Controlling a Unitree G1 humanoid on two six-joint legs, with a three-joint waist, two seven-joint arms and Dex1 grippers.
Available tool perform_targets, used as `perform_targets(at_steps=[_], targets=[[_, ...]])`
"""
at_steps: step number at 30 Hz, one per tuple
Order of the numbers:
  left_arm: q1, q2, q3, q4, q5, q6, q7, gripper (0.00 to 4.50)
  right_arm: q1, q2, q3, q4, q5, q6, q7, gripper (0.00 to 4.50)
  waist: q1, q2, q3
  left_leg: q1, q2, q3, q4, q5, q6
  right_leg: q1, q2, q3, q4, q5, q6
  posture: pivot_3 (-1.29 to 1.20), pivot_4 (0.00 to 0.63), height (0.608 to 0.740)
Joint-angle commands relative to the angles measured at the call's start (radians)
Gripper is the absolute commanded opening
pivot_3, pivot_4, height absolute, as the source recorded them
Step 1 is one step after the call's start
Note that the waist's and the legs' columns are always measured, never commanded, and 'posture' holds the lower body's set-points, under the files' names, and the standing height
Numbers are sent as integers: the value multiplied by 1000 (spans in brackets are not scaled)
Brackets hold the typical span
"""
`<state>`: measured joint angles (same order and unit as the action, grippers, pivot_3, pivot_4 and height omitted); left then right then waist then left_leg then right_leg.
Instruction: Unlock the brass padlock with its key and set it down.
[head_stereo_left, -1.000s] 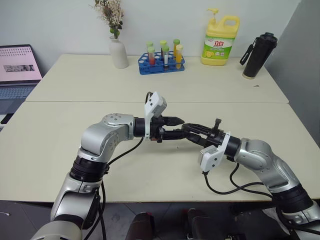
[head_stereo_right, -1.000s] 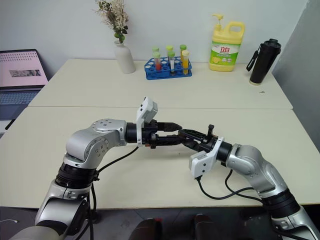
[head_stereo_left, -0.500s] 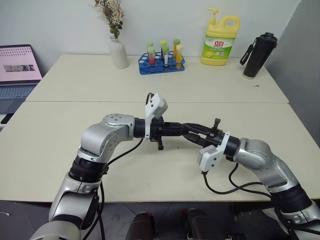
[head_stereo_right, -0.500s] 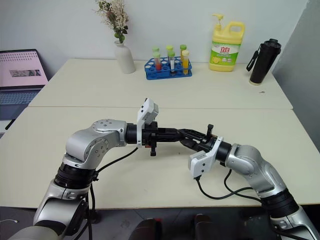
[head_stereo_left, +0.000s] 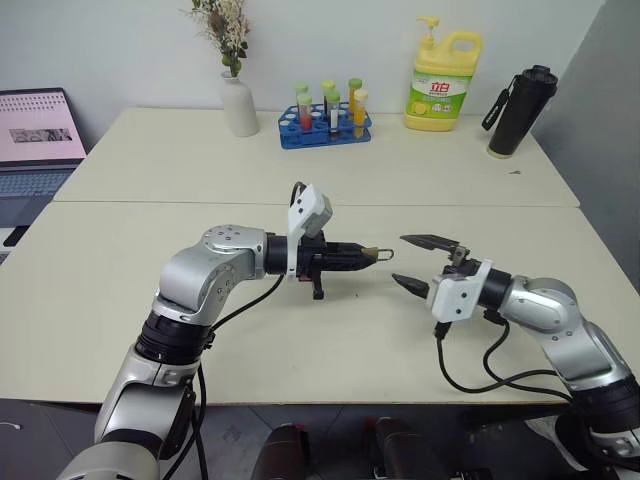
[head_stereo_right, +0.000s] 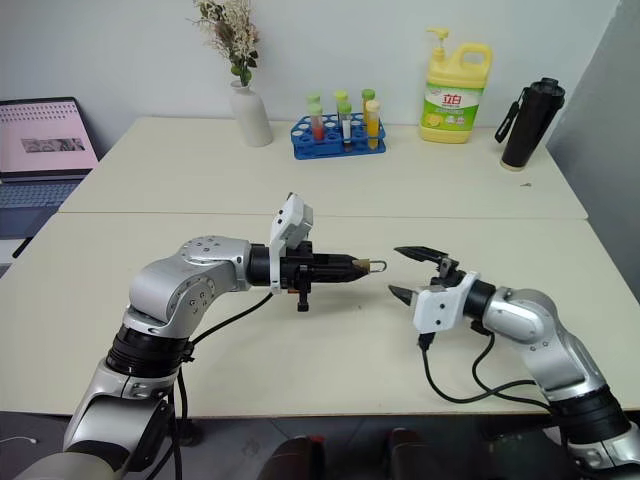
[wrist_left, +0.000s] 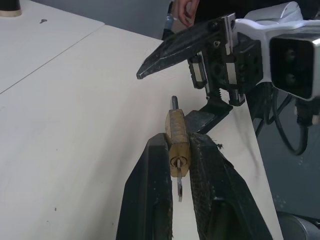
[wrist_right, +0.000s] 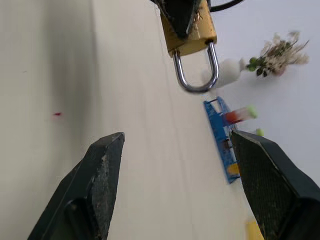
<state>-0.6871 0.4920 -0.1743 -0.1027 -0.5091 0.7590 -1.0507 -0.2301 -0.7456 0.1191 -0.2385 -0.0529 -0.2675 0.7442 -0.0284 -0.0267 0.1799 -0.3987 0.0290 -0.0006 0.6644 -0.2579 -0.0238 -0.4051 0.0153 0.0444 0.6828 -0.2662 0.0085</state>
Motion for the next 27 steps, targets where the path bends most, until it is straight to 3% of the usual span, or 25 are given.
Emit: perform_targets(at_steps=[1, 8, 16, 27], targets=[[-27, 6, 0, 5, 3, -32, -22, 164, 31, -25, -53, -161, 230, 170, 90, 2598, 0, 0, 0, 0, 0, 0, 0, 0, 0, 0, 0, 0, 0, 0, 0, 0, 150, 740], [-31, 10, -12, 12, 1, -44, -57, 164, 4, -58, -46, -307, 424, 475, 147, 5, -1, 0, 0, 0, 0, -1, 0, 0, 0, 0, 0, -1, 0, -2, 3, 0, 150, 740], [-3, 29, -23, -50, -18, -29, -93, 164, -106, 21, -40, -305, 483, 637, 114, 0, -1, 0, 0, 0, 0, -1, 0, 0, 0, 0, 1, -1, 0, -2, 3, 0, 150, 740], [15, 44, -16, -91, -34, -19, -119, 164, -143, 16, -25, -185, 422, 565, 195, 0, -1, 0, 0, -1, 0, -1, 0, 0, 0, 0, 0, -1, -1, -2, 4, 0, 150, 740]])
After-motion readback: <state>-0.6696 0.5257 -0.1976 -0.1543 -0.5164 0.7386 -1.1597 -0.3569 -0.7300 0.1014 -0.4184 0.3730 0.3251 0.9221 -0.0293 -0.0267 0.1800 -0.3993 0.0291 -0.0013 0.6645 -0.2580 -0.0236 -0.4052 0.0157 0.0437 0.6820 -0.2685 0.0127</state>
